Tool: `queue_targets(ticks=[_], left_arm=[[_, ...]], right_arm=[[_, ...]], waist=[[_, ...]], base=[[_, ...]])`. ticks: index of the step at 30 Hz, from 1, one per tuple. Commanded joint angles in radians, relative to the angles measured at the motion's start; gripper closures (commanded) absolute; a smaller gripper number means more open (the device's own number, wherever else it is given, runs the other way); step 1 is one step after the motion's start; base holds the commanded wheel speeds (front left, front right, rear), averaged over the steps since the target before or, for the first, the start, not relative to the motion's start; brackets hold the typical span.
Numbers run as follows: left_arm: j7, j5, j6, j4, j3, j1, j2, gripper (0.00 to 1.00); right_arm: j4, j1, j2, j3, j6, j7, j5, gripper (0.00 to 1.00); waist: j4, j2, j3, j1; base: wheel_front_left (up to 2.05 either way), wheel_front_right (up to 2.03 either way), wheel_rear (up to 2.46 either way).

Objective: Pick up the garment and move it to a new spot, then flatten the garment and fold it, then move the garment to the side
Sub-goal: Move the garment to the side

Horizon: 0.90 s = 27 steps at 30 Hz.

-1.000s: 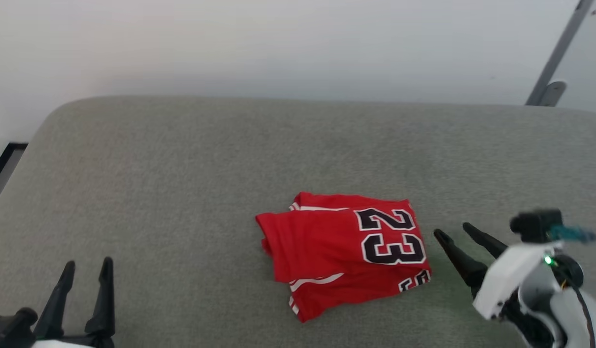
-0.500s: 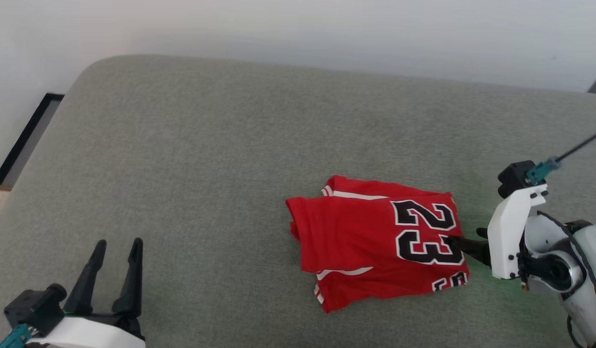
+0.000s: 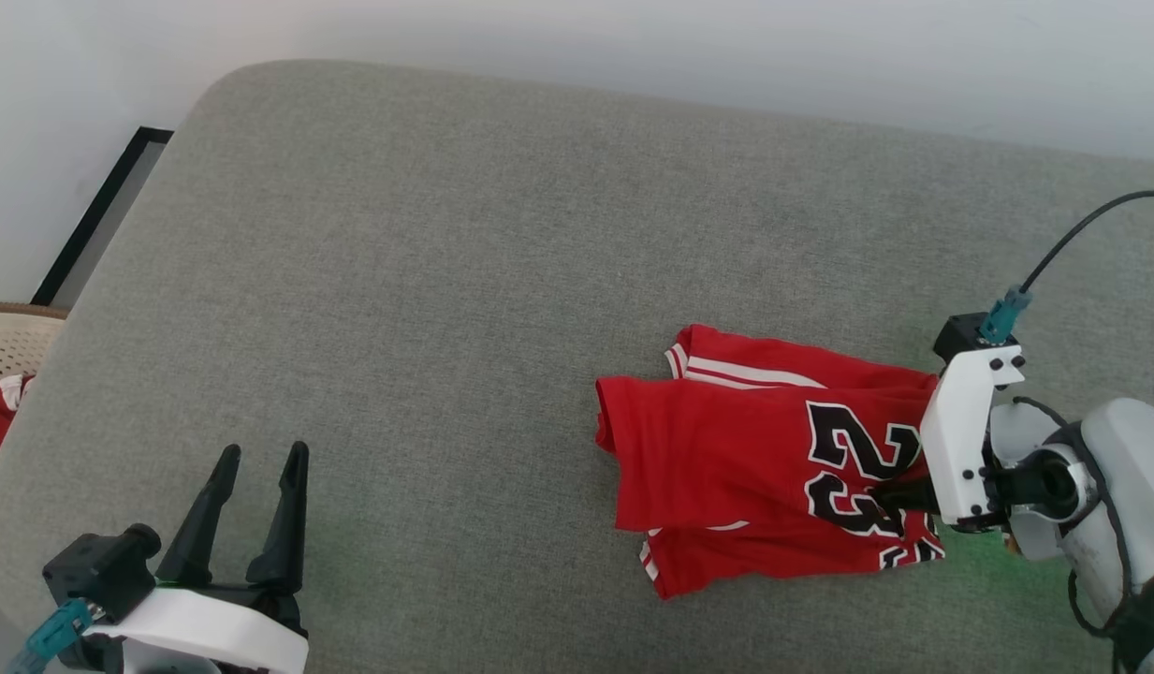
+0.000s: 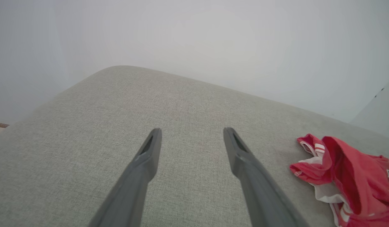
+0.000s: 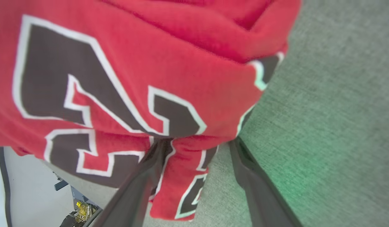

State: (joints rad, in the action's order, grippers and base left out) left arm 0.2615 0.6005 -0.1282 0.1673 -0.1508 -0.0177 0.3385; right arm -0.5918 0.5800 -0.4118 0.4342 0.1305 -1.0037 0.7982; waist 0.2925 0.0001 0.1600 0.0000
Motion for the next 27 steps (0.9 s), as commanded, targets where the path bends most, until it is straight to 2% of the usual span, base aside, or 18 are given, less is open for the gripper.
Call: queue_targets(ticks=[1,2,14,27], left_arm=[[0.004,0.005,-0.003,0.003,-0.002,-0.015,-0.004,0.0],[0.004,0.006,-0.003,0.005,-0.004,-0.021,-0.005,0.0],[0.004,0.036,-0.003,0.001,-0.006,-0.094,0.018,0.0],[0.004,0.014,-0.003,-0.032,-0.062,-0.204,0.047,0.0]], right_arm=[[-0.02,-0.027,0.048,0.016,0.0,-0.008,0.002,0.53],[-0.019,-0.025,0.056,0.014,0.0,-0.002,-0.001,1.0],[0.103,0.036,-0.007,-0.091,0.0,0.012,-0.046,1.0],[0.288,0.058,-0.114,-0.264,0.0,0.074,-0.204,1.0]], waist=[[0.004,-0.0001,0.005,0.0],[0.005,-0.0001,0.007,0.0],[-0.042,-0.0001,0.045,0.0],[-0.176,-0.0001,0.101,0.0]], base=[[0.0,0.0,0.0],[0.0,0.0,0.0],[0.0,0.0,0.0],[0.0,0.0,0.0]])
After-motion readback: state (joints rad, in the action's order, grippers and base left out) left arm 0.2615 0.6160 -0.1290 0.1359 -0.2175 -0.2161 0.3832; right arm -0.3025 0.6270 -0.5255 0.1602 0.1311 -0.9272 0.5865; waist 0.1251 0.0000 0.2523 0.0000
